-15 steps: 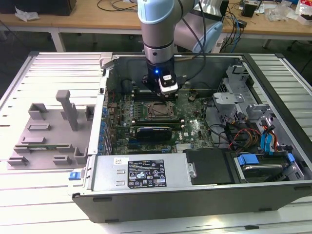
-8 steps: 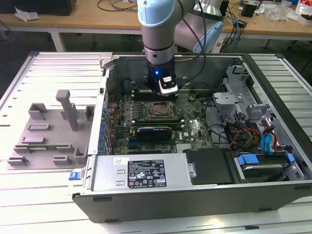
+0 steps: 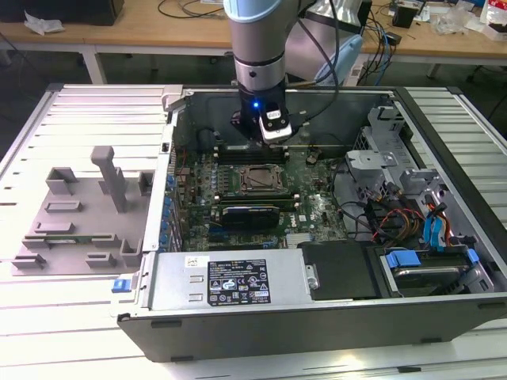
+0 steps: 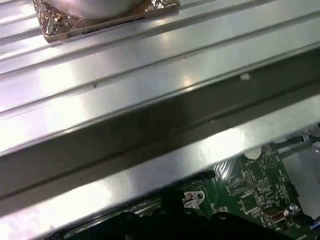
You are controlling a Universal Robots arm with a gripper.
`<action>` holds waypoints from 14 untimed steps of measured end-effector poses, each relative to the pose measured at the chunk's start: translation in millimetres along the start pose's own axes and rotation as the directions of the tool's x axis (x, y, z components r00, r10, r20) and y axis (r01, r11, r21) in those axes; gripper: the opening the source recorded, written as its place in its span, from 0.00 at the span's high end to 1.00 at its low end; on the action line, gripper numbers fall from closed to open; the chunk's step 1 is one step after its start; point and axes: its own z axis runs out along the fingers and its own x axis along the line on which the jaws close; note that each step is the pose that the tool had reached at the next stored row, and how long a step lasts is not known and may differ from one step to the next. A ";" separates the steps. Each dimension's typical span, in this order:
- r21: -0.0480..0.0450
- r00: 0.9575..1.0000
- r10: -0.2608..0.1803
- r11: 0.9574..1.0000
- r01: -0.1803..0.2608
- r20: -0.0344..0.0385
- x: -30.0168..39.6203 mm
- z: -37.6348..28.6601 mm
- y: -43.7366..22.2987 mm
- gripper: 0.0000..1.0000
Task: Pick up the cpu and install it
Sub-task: 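Install the first cpu locking lever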
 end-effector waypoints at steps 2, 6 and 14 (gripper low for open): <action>0.008 1.000 -0.001 1.000 0.001 0.003 -1.4 -1.2 -9.8 0.89; 0.075 1.000 -0.010 0.997 0.010 0.005 -3.2 -1.8 -15.2 0.89; 0.082 0.998 -0.069 0.994 0.069 -0.005 -8.1 -0.6 -37.1 0.89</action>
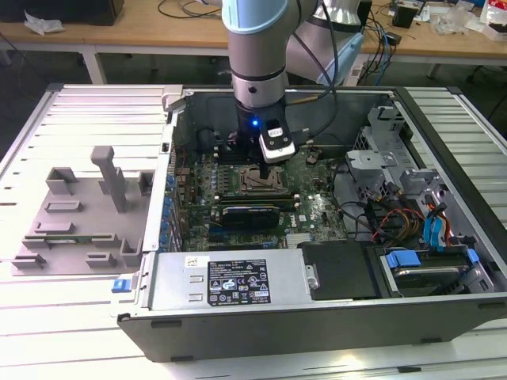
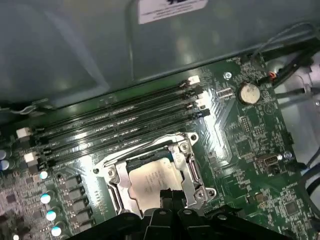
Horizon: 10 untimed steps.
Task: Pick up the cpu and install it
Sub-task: 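Install the first cpu locking lever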
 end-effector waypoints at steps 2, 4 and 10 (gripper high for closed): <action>-0.007 0.998 -0.061 0.998 0.061 -0.005 0.2 1.6 -0.1 0.89; -0.015 0.992 -0.128 0.992 0.128 -0.008 0.5 3.5 -0.2 0.89; -0.031 0.968 -0.252 0.967 0.251 -0.012 0.4 2.5 -0.2 0.89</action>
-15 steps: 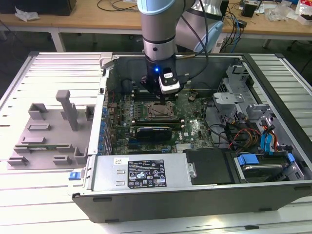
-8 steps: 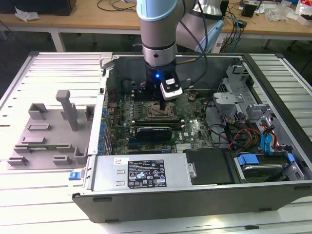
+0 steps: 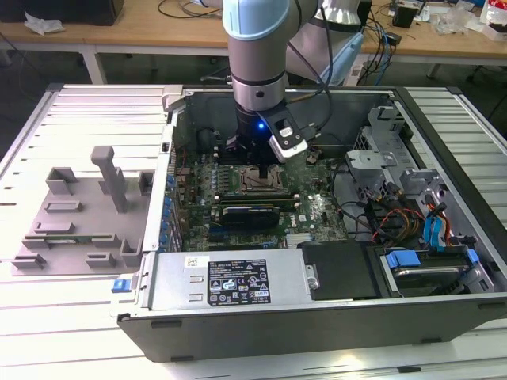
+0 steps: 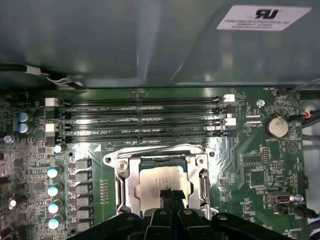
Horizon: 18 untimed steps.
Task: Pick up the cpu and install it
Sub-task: 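Install the first cpu locking lever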
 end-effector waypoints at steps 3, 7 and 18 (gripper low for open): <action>0.000 1.000 -0.001 1.000 0.001 0.000 -1.2 -9.6 0.5 0.89; 0.000 1.000 -0.001 1.000 0.001 0.000 -3.3 -25.6 1.3 0.89; 0.027 0.999 0.000 1.000 0.001 -0.053 -11.9 -23.9 1.6 0.89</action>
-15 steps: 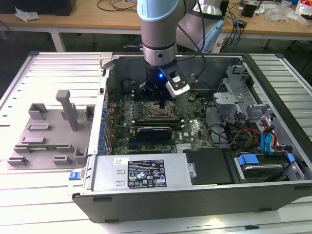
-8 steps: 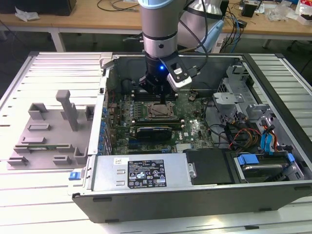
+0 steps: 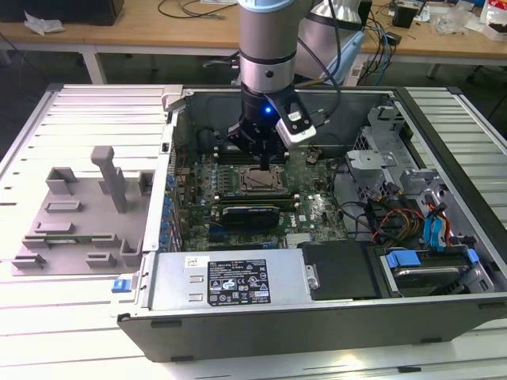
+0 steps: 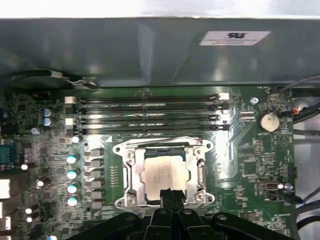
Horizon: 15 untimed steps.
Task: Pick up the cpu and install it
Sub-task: 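Install the first cpu locking lever, then install the second cpu locking lever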
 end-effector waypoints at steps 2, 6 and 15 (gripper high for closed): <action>0.000 1.000 0.000 1.000 0.000 0.000 0.0 0.0 0.5 0.89; 0.000 1.000 0.000 1.000 0.000 0.000 0.0 0.1 1.5 0.89; 0.001 1.000 0.000 1.000 0.000 0.000 0.1 0.2 3.2 0.89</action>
